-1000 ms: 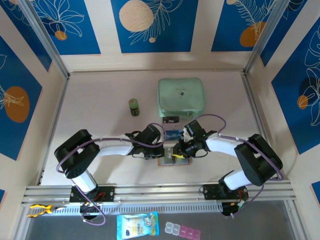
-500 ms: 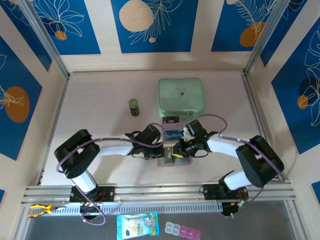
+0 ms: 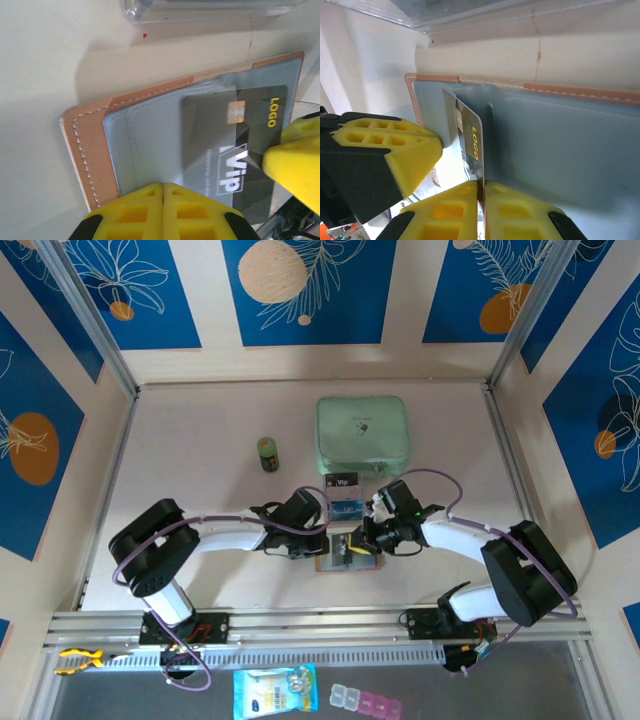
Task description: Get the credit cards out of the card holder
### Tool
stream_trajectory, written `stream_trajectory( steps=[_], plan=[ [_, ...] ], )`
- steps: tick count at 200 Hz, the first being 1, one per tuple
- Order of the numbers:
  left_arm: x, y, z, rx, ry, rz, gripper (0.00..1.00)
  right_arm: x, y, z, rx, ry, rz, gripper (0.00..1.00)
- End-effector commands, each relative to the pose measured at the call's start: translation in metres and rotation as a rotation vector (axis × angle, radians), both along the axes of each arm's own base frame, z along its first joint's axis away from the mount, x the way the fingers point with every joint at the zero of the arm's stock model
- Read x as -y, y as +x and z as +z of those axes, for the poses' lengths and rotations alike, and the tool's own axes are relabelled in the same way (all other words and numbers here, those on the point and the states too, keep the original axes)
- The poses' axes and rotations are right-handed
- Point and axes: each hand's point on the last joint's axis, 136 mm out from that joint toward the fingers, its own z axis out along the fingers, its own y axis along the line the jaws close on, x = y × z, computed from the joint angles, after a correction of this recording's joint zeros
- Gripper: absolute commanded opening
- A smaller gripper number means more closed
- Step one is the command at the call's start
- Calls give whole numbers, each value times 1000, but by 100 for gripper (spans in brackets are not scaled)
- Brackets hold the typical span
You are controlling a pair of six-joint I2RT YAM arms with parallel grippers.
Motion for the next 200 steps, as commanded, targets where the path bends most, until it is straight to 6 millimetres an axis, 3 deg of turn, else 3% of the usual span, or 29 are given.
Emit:
stream_trajectory(
  steps=[1, 90, 200],
  plan=[
    [-12, -10, -15, -36, 66, -10, 0, 17, -9, -2, -14, -67, 5, 10],
    [-12, -10, -14, -34, 63, -9, 0, 26, -5, 15, 38, -199, 79, 9],
    [-11, -10, -14, -34, 58, -14, 0, 11, -6, 16, 23, -199, 102, 13]
  ],
)
